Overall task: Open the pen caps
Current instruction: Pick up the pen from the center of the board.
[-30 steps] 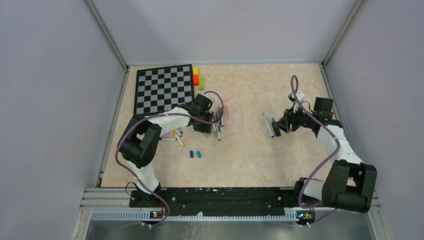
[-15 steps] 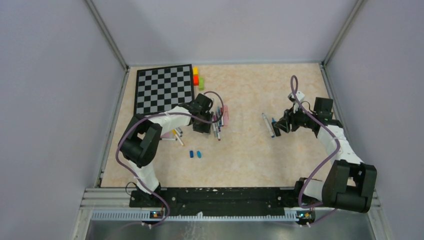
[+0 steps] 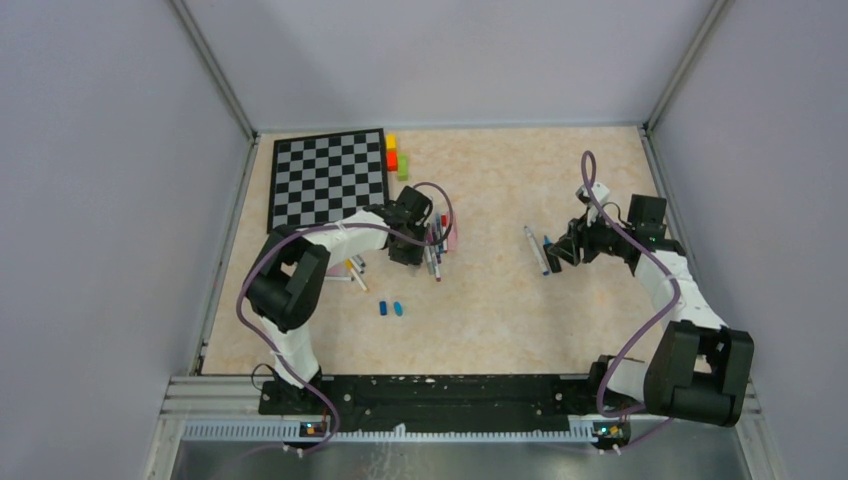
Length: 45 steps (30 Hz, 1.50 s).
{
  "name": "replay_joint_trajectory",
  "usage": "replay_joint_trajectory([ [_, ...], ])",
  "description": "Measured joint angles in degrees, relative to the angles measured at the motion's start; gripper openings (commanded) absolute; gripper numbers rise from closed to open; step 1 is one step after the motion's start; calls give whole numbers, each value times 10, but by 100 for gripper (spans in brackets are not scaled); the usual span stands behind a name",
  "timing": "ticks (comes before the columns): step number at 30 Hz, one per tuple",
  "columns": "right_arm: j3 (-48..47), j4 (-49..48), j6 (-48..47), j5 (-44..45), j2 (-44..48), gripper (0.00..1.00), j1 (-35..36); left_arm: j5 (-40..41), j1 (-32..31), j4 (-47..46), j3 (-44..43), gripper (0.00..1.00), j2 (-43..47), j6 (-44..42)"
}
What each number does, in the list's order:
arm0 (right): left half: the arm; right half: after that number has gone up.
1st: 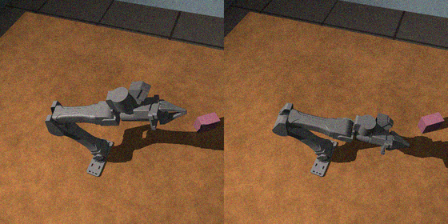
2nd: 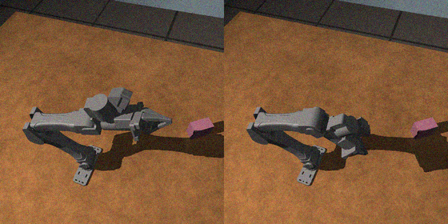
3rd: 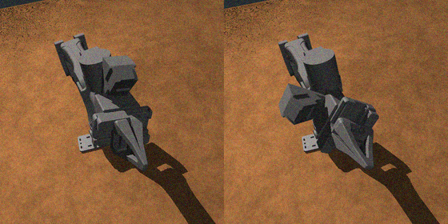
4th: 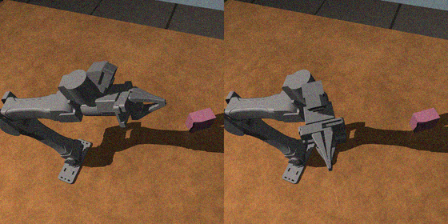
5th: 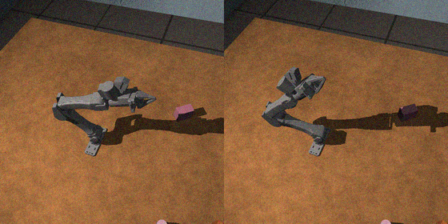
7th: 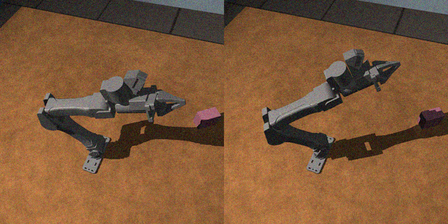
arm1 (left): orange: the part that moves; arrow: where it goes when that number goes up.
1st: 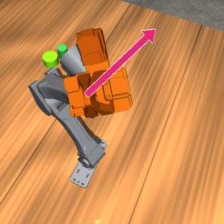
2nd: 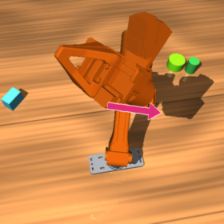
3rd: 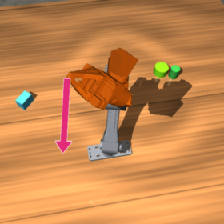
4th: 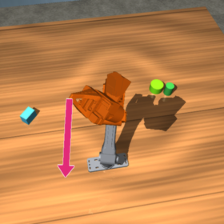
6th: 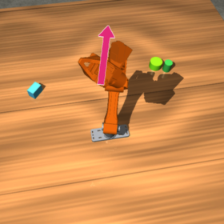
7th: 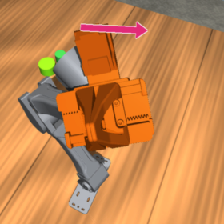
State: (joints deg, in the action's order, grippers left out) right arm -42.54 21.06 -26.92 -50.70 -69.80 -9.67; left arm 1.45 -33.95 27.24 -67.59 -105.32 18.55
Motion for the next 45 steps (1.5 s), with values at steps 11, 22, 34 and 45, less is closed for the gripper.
replay_joint_trajectory([
  [11,0,0,-1,-2,4,46,0,17,-2,5,0,17,0,-7],
  [22,0,4,-2,-4,5,46,0,62,-2,32,-7,7,-1,-20],
  [34,0,26,-35,-46,30,46,0,42,0,-5,42,4,113,-17],
  [45,52,92,-191,-228,135,53,7,-231,-2,-216,213,2,261,86],
])
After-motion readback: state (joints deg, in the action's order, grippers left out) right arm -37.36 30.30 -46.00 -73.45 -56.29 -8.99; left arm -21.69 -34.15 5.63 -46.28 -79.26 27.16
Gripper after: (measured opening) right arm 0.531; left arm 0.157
